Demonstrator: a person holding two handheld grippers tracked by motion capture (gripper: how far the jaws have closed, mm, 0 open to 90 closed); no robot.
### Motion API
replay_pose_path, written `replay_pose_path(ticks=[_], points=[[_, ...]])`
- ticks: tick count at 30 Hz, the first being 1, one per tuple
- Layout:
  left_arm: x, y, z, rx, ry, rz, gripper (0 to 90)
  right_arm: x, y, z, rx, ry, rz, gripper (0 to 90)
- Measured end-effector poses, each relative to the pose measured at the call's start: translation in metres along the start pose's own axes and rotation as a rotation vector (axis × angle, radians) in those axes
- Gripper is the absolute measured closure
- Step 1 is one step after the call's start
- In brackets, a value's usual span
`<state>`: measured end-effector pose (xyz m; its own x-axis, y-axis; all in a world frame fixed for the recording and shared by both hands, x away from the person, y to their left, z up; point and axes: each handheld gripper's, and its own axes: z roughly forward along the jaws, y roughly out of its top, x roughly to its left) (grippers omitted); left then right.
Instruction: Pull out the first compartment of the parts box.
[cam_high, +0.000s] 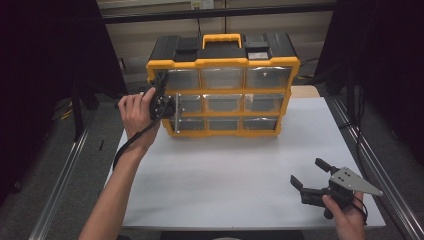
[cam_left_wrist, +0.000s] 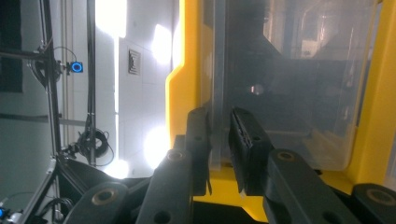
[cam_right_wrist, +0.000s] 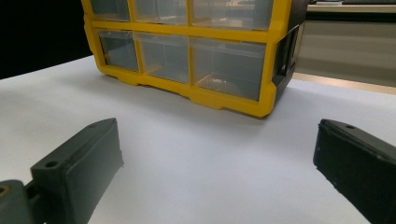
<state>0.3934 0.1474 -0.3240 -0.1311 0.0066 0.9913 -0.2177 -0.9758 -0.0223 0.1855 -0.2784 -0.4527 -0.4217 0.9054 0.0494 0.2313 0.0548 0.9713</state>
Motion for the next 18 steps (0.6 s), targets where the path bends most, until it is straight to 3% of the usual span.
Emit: replay_pose_path(ticks=[4, 6, 8, 10, 13, 15, 18], points=[[-0.0022, -0.0001, 0.0003, 0.006, 0.004, -0.007, 76.8, -0.0001, 0.0000, -0.0002, 0.000, 0.001, 0.000, 0.5], [-0.0010, 0.0000, -0.0005, 0.018, 0.014, 0.022, 79.3, 0.0000, -0.0001, -0.0002, 0.002, 0.000, 0.000, 0.5], [0.0005, -0.0009, 0.0002, 0.003, 0.010, -0.005, 82.7, -0.0005, -0.0004, -0.0001, 0.005, 0.003, -0.004, 0.5], [0.0024, -0.0013, 0.0001, 0.002, 0.003, 0.012, 83.3, -0.0004, -0.0004, 0.0003, 0.003, 0.002, -0.005, 0.5], [0.0006, -0.0011, 0.0001, 0.002, 0.009, 0.003, 83.6, -0.0001, -0.0004, 0.0003, 0.004, 0.002, -0.013, 0.5], [0.0019, -0.0003, -0.0012, 0.012, 0.006, 0.024, 84.0, 0.0000, -0.0003, 0.0003, 0.005, 0.003, -0.013, 0.5], [0.0021, -0.0011, -0.0014, -0.006, 0.008, 0.019, 84.4, -0.0002, -0.0003, 0.0003, 0.005, 0.002, -0.015, 0.5]])
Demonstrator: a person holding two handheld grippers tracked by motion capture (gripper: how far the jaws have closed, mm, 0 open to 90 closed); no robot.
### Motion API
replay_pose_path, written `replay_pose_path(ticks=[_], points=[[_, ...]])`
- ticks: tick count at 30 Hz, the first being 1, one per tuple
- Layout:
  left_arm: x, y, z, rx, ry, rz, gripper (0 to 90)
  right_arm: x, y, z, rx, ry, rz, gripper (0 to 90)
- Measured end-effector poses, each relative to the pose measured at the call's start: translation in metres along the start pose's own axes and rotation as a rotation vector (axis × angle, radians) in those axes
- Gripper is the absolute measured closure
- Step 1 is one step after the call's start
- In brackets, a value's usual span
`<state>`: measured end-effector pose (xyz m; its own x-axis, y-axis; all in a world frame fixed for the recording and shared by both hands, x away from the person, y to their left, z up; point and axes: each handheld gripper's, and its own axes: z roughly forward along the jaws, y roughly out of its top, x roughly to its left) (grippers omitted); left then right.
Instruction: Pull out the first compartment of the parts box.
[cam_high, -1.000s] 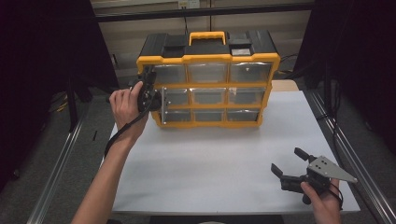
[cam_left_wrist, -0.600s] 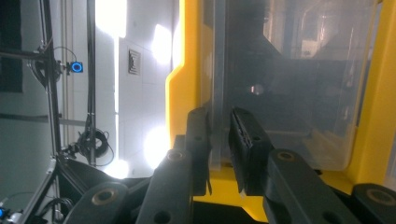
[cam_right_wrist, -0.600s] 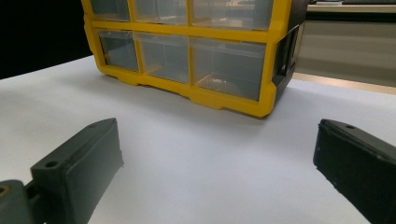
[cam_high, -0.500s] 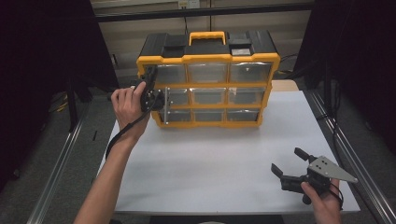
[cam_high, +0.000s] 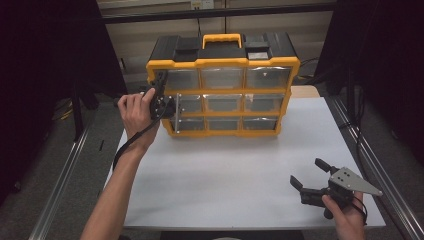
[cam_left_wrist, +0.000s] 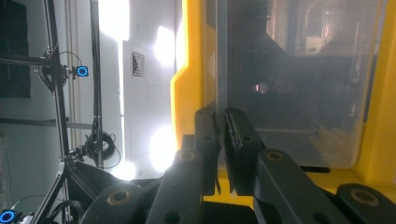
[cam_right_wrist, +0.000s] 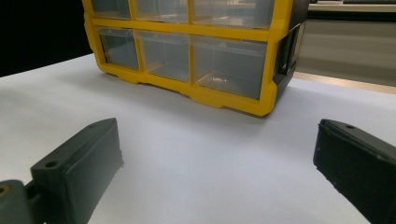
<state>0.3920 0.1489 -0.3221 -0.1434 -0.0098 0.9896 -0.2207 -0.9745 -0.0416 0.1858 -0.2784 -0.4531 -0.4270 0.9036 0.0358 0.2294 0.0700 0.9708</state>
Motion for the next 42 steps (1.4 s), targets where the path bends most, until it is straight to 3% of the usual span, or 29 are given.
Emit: replay_pose_path(ticks=[1, 2, 3, 4, 7, 9, 11, 12, 13, 18, 24, 27, 30, 35, 37, 38, 39, 40, 41, 42], points=[[-0.002, 0.000, -0.001, -0.005, 0.002, -0.020, 84.4, 0.000, 0.000, 0.000, -0.001, -0.001, 0.000, 0.5], [0.001, 0.001, -0.003, 0.016, -0.002, 0.005, 84.4, 0.000, 0.000, 0.000, -0.002, 0.000, -0.002, 0.4], [-0.001, 0.001, -0.002, -0.004, 0.000, -0.015, 84.3, 0.000, 0.000, 0.000, 0.002, 0.003, -0.001, 0.5], [0.000, 0.002, -0.003, 0.000, 0.008, 0.003, 84.3, 0.000, 0.000, 0.001, 0.002, 0.005, -0.001, 0.5], [0.001, 0.002, -0.006, 0.004, 0.003, 0.007, 84.4, 0.002, 0.000, 0.000, 0.006, 0.012, -0.004, 0.5], [-0.001, 0.002, -0.007, -0.022, -0.001, -0.025, 86.2, 0.002, 0.000, 0.000, 0.007, 0.013, -0.006, 0.5], [0.002, 0.004, -0.011, -0.022, 0.035, 0.009, 90.0, 0.002, 0.000, 0.000, 0.006, 0.007, -0.003, 0.4], [0.005, 0.005, -0.012, -0.029, 0.043, 0.007, 90.0, 0.001, 0.000, 0.000, 0.002, 0.006, -0.004, 0.4], [0.009, 0.005, -0.013, -0.031, 0.028, -0.020, 89.0, 0.001, 0.000, 0.001, 0.001, 0.005, -0.004, 0.4], [0.015, 0.008, -0.011, -0.043, 0.013, 0.006, 84.1, 0.002, 0.000, 0.000, 0.005, 0.010, -0.004, 0.4], [0.001, 0.008, -0.007, -0.027, -0.020, -0.009, 80.6, 0.001, 0.000, 0.000, 0.003, 0.009, -0.001, 0.5], [0.003, 0.006, -0.004, -0.012, -0.022, 0.002, 79.1, 0.001, 0.000, 0.000, 0.003, 0.010, -0.001, 0.4], [0.003, 0.002, -0.002, -0.013, -0.016, -0.021, 78.8, 0.001, 0.000, 0.000, 0.001, 0.012, -0.002, 0.5], [0.003, 0.000, 0.001, -0.010, -0.024, 0.006, 79.4, 0.002, 0.000, 0.001, 0.008, 0.012, -0.003, 0.5], [0.003, 0.000, 0.001, -0.010, -0.019, -0.003, 81.8, 0.002, 0.000, 0.001, 0.008, 0.014, -0.006, 0.4], [0.002, -0.001, 0.001, -0.011, -0.021, -0.038, 82.2, 0.002, 0.000, 0.001, 0.008, 0.011, -0.005, 0.5], [0.003, 0.000, 0.001, -0.011, -0.018, -0.021, 82.5, 0.002, 0.000, 0.001, 0.008, 0.014, -0.004, 0.5], [0.001, 0.000, 0.001, -0.009, -0.011, -0.033, 83.2, 0.002, 0.000, 0.001, 0.008, 0.011, -0.003, 0.4], [0.003, 0.000, 0.001, -0.011, -0.006, -0.010, 83.6, 0.002, 0.000, 0.001, 0.006, 0.009, -0.002, 0.4], [0.002, 0.000, 0.000, 0.001, -0.012, -0.020, 83.7, 0.002, 0.000, 0.001, 0.006, 0.008, -0.002, 0.4]])
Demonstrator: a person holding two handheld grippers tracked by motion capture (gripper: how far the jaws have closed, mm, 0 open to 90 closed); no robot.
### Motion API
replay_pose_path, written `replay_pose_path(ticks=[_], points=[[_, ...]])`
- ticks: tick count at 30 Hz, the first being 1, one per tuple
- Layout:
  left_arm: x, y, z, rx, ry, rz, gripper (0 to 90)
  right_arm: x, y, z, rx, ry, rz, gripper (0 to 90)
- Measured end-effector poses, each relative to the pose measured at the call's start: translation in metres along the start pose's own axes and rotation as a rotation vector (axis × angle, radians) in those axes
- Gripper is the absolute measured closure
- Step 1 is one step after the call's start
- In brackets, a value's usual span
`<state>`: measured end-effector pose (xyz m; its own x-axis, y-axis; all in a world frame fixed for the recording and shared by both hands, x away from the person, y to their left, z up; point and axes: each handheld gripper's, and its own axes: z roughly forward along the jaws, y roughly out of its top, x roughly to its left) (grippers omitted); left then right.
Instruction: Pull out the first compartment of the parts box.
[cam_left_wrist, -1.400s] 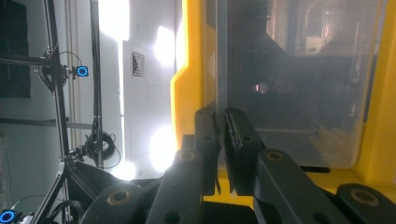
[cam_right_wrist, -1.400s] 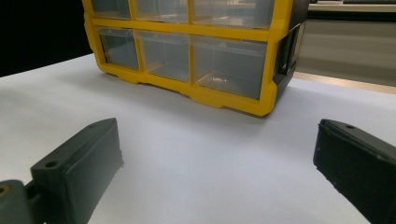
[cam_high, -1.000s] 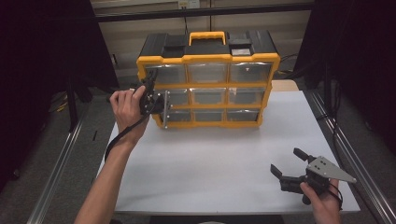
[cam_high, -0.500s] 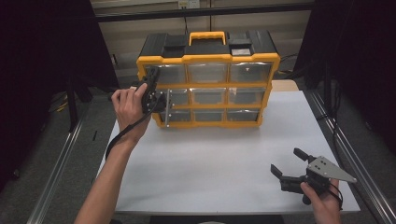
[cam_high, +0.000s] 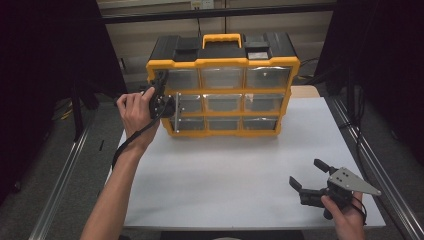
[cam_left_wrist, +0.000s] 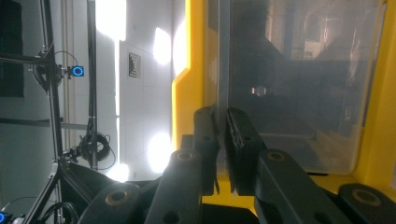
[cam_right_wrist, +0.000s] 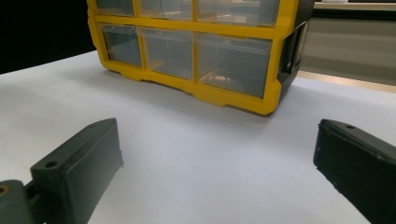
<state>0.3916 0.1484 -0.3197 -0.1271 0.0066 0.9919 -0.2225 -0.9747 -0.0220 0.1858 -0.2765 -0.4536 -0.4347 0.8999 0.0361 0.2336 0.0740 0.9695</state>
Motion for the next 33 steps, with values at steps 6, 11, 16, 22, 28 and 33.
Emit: replay_pose_path(ticks=[6, 11, 16, 22, 28, 33], points=[[0.002, 0.000, -0.003, -0.012, -0.010, -0.006, 83.8, 0.000, 0.000, -0.001, 0.002, 0.003, -0.003, 0.5], [0.001, 0.000, -0.007, -0.016, -0.002, -0.011, 83.7, 0.000, 0.000, 0.000, 0.005, 0.000, 0.003, 0.4], [0.000, -0.002, -0.013, -0.034, 0.018, -0.012, 83.1, 0.000, 0.000, 0.000, 0.004, -0.001, 0.002, 0.4], [0.001, -0.006, -0.011, -0.059, 0.000, -0.053, 77.0, 0.000, 0.000, 0.000, 0.006, 0.003, -0.001, 0.5], [0.002, -0.007, -0.009, -0.044, -0.011, -0.020, 72.9, 0.000, 0.000, 0.000, 0.004, 0.002, -0.004, 0.4], [0.007, -0.006, -0.006, -0.060, 0.002, 0.001, 69.0, 0.000, 0.000, 0.000, 0.005, 0.001, -0.004, 0.4]])
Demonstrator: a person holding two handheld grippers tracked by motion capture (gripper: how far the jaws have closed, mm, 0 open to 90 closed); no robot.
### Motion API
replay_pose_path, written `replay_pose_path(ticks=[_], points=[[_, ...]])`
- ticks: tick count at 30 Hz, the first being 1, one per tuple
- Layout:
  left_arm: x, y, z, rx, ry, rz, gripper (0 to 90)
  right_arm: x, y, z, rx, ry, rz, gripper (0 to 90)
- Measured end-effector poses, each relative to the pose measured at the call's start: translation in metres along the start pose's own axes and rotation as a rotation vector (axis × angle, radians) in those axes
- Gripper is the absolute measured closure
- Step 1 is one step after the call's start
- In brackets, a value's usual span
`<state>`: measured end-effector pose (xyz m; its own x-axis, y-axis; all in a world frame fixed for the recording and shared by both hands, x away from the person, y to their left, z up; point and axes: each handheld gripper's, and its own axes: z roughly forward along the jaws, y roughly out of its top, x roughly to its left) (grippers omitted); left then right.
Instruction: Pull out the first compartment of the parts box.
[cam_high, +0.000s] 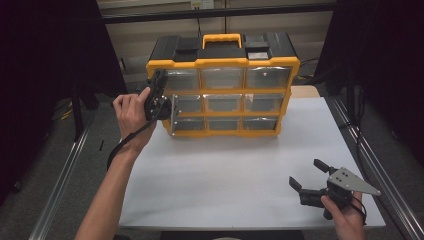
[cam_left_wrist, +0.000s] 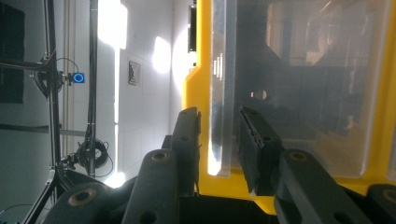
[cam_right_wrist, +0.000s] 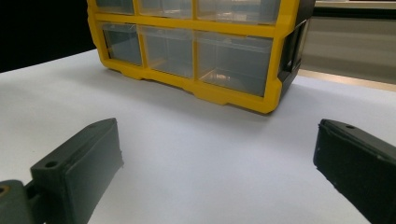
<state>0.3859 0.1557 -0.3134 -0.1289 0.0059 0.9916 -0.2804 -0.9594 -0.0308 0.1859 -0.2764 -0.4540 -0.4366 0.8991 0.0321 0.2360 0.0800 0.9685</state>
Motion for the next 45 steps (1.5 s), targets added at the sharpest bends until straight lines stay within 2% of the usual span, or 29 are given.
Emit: replay_pose_path(ticks=[4, 6, 9, 18, 24, 30, 32, 39, 40, 42, 45], points=[[0.002, 0.001, 0.000, 0.025, -0.030, -0.010, 71.1, 0.000, 0.000, 0.000, -0.001, 0.001, -0.001, 0.4], [0.003, 0.000, 0.001, 0.009, -0.042, -0.053, 73.4, 0.000, 0.000, 0.000, 0.001, 0.001, 0.002, 0.4], [0.004, -0.002, 0.001, -0.002, -0.059, -0.067, 77.5, 0.000, 0.000, 0.000, 0.005, 0.003, 0.001, 0.4], [0.001, -0.001, -0.001, -0.002, -0.035, -0.046, 79.9, 0.000, 0.000, 0.000, 0.003, 0.005, 0.001, 0.5], [0.002, -0.001, -0.003, -0.011, -0.041, -0.059, 79.9, 0.000, 0.000, 0.000, 0.000, 0.006, -0.004, 0.4], [0.002, 0.001, -0.006, -0.009, -0.040, -0.052, 80.0, 0.000, 0.000, 0.000, 0.001, 0.005, 0.001, 0.4], [0.002, 0.001, -0.007, -0.011, -0.034, -0.031, 80.1, 0.000, 0.000, 0.000, 0.000, 0.005, 0.001, 0.4], [0.004, 0.001, -0.011, -0.023, -0.025, -0.040, 80.0, 0.000, 0.000, 0.000, -0.002, 0.005, -0.002, 0.5], [0.003, 0.001, -0.013, -0.019, -0.033, -0.059, 80.0, 0.000, 0.000, 0.000, -0.002, 0.005, -0.002, 0.4], [0.004, 0.001, -0.014, -0.019, -0.027, -0.036, 80.1, 0.000, 0.000, 0.000, -0.003, 0.006, -0.003, 0.4], [0.003, 0.001, -0.016, -0.020, -0.026, -0.045, 80.2, 0.000, 0.000, 0.000, -0.002, 0.005, -0.001, 0.4]])
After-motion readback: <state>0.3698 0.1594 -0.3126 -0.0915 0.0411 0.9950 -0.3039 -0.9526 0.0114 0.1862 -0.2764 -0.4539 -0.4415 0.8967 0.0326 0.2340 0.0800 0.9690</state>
